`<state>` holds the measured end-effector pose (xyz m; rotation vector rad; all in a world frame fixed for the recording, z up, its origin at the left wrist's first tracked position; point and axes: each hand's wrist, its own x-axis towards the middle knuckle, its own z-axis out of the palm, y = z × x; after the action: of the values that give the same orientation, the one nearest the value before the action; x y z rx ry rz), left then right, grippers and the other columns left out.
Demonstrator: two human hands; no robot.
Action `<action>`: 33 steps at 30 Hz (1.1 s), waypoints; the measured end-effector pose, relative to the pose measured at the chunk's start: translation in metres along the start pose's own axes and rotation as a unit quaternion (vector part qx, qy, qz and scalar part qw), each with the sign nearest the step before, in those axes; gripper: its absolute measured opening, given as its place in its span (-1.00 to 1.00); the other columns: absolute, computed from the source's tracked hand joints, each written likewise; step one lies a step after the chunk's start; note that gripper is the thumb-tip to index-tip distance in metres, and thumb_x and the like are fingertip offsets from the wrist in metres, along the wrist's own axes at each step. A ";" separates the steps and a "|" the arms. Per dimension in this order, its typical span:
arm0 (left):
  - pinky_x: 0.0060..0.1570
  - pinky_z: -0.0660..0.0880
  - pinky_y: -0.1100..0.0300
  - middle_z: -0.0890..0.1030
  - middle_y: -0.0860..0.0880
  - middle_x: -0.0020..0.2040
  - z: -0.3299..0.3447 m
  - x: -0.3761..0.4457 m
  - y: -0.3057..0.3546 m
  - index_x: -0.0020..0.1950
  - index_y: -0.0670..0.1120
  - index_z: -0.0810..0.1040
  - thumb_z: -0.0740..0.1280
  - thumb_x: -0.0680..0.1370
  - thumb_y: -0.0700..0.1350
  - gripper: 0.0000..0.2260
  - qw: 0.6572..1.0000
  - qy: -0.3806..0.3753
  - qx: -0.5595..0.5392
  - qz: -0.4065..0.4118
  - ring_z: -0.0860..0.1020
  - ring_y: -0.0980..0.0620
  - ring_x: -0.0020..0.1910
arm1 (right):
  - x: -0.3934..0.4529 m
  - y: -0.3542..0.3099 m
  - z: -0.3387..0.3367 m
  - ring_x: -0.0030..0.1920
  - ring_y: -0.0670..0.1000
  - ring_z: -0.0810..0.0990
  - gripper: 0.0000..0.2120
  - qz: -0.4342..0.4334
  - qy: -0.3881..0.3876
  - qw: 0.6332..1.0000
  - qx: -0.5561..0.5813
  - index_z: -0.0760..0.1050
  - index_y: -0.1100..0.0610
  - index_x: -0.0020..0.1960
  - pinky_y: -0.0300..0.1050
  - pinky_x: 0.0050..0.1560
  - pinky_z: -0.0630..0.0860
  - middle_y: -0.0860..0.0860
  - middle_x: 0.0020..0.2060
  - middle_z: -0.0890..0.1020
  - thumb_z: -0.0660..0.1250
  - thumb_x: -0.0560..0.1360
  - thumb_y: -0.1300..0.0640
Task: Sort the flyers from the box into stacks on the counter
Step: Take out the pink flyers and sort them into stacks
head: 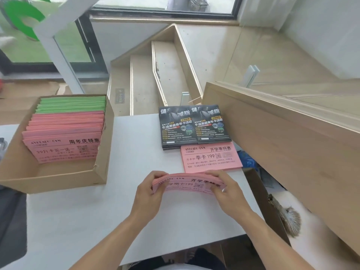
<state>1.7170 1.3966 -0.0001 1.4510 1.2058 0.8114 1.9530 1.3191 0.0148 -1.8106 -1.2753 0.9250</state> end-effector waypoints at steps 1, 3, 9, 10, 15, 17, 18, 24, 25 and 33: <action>-0.11 0.44 0.43 0.67 0.17 -0.09 0.002 -0.001 0.001 0.03 0.01 0.60 0.36 0.62 -0.24 -0.86 1.000 0.002 -0.002 -0.001 0.60 0.16 -0.04 | 0.000 0.002 0.001 0.24 -0.27 0.49 -0.52 0.011 0.008 1.000 0.017 0.46 -0.31 0.28 -0.43 0.08 0.51 -0.34 0.15 0.58 0.36 0.60 0.27; -0.13 0.44 0.43 0.67 0.17 -0.10 0.005 0.001 0.002 0.02 0.01 0.59 0.35 0.62 -0.25 -0.85 1.000 0.001 0.007 -0.008 0.60 0.17 -0.05 | 0.000 0.004 0.003 0.22 -0.30 0.50 -0.40 0.036 0.040 0.997 0.059 0.34 -0.38 0.35 -0.42 0.02 0.55 -0.31 0.20 0.56 0.37 0.60 0.26; -0.22 0.53 0.37 0.66 0.13 -0.10 0.029 0.034 0.023 0.21 0.14 0.48 0.41 0.59 -0.21 -0.69 0.999 0.007 -0.006 -0.045 0.62 0.27 -0.12 | 0.025 0.000 -0.018 0.12 -0.14 0.66 -0.39 0.052 0.159 0.976 0.139 0.29 -0.30 0.42 -0.22 -0.10 0.66 -0.12 0.14 0.64 0.41 0.58 0.22; -0.18 0.55 0.35 0.65 0.14 -0.06 0.036 0.044 0.026 0.29 0.17 0.43 0.42 0.58 -0.19 -0.61 0.999 0.012 0.013 -0.047 0.62 0.27 -0.13 | 0.034 -0.001 -0.025 0.12 -0.14 0.66 -0.40 0.045 0.162 0.978 0.124 0.29 -0.27 0.43 -0.20 -0.06 0.66 -0.14 0.13 0.64 0.41 0.58 0.24; 0.03 0.60 0.07 0.59 0.11 0.07 0.066 0.084 0.036 0.54 0.13 0.24 0.42 0.58 -0.19 -0.38 0.995 0.015 0.070 -0.067 0.64 0.02 0.02 | 0.072 -0.008 -0.053 0.06 -0.14 0.62 -0.37 0.036 0.163 0.985 -0.047 0.25 -0.11 0.53 -0.15 -0.01 0.58 -0.27 0.10 0.58 0.39 0.58 0.24; -0.03 0.56 0.12 0.58 0.09 0.10 0.076 0.089 0.038 0.58 0.11 0.18 0.34 0.61 -0.24 -0.38 0.994 0.008 0.083 -0.067 0.64 0.01 0.02 | 0.085 -0.007 -0.057 0.10 -0.08 0.58 -0.33 0.033 0.169 0.976 -0.132 0.21 -0.12 0.57 -0.14 0.02 0.48 -0.17 0.17 0.57 0.38 0.57 0.24; -0.03 0.56 0.13 0.58 0.08 0.13 0.080 0.090 0.037 0.60 0.11 0.16 0.31 0.62 -0.27 -0.37 0.994 0.008 0.086 -0.062 0.64 0.04 0.00 | 0.090 -0.004 -0.057 0.14 -0.05 0.57 -0.33 0.033 0.173 0.971 -0.161 0.20 -0.12 0.57 -0.14 0.03 0.45 -0.13 0.22 0.57 0.37 0.57 0.24; 0.19 0.58 -0.01 0.47 0.04 0.37 0.086 0.088 0.015 0.62 0.08 0.10 0.37 0.55 -0.29 -0.26 0.994 0.029 0.077 -0.076 0.57 0.08 0.17 | 0.105 0.022 -0.051 0.15 0.05 0.55 -0.29 0.026 0.152 0.948 -0.279 0.15 -0.04 0.59 -0.03 0.03 0.53 -0.02 0.31 0.44 0.39 0.55 0.21; 0.31 0.51 -0.03 0.42 0.03 0.43 0.085 0.087 0.011 0.62 0.07 0.08 0.44 0.53 -0.24 -0.20 0.993 0.024 0.087 -0.080 0.51 0.03 0.30 | 0.106 0.025 -0.053 0.22 0.05 0.51 -0.26 0.011 0.153 0.940 -0.304 0.15 -0.01 0.59 -0.01 0.12 0.54 0.00 0.34 0.41 0.43 0.52 0.20; 0.31 0.50 0.05 0.12 0.11 0.62 0.099 0.067 0.002 0.61 0.26 -0.26 0.56 0.33 -0.23 0.20 0.984 -0.064 0.159 -0.042 0.24 0.07 0.55 | 0.077 0.025 -0.049 0.44 0.02 0.20 -0.07 0.015 -0.045 0.921 -0.387 -0.03 -0.14 0.62 0.20 0.53 0.20 -0.08 0.44 0.22 0.41 0.45 0.28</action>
<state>1.8271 1.4329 -0.0285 1.6677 1.3300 0.4732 2.0254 1.3787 0.0051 -2.3963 -1.8474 0.5410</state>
